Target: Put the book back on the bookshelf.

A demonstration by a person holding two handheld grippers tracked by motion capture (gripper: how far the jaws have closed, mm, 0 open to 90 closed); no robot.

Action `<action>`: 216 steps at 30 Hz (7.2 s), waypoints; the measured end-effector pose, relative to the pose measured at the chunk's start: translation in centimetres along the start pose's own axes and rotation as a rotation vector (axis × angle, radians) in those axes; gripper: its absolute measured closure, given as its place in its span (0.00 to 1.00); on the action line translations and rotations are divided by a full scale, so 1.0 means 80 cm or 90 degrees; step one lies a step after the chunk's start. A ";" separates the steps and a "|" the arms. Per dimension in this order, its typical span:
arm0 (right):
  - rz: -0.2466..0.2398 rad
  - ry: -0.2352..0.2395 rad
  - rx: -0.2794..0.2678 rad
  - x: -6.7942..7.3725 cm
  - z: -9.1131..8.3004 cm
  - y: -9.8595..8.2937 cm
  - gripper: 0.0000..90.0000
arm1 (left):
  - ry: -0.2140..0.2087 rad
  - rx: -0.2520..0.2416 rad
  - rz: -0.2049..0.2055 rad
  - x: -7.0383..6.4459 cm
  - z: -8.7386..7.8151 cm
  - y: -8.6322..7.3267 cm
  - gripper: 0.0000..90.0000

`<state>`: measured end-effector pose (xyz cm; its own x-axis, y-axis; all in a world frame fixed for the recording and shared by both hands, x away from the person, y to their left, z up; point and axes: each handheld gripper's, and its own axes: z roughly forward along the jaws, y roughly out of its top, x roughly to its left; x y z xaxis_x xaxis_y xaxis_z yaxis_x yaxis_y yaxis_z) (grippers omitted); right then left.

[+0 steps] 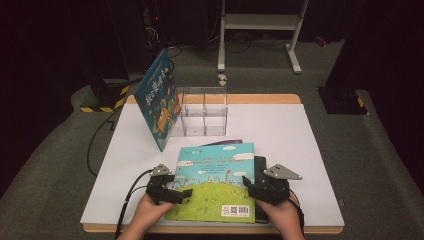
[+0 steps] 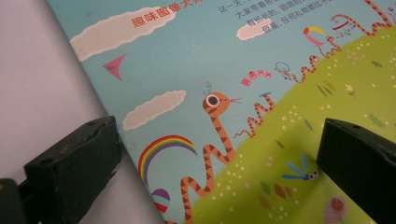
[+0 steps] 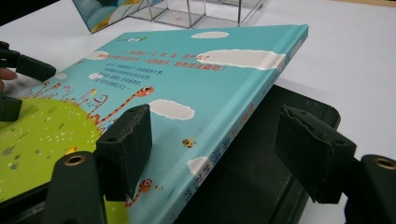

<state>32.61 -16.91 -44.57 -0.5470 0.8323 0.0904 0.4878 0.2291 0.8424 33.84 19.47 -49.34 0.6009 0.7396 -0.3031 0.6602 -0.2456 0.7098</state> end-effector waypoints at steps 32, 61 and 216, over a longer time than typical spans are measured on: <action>0.029 -0.026 -0.036 -0.025 -0.027 0.007 0.31 | -0.020 -0.019 0.037 -0.031 0.025 0.020 0.01; 0.050 -0.035 0.009 -0.027 -0.021 -0.015 0.30 | -0.040 -0.109 0.012 -0.021 0.013 0.004 0.12; 0.099 0.004 -0.112 -0.001 -0.071 0.053 0.46 | -0.006 -0.232 0.018 -0.057 -0.053 0.042 0.44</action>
<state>30.87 -18.86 -37.98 -0.4797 0.8470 0.2292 0.4402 0.0064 0.8979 31.45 17.94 -42.90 0.6212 0.7300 -0.2849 0.4407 -0.0248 0.8973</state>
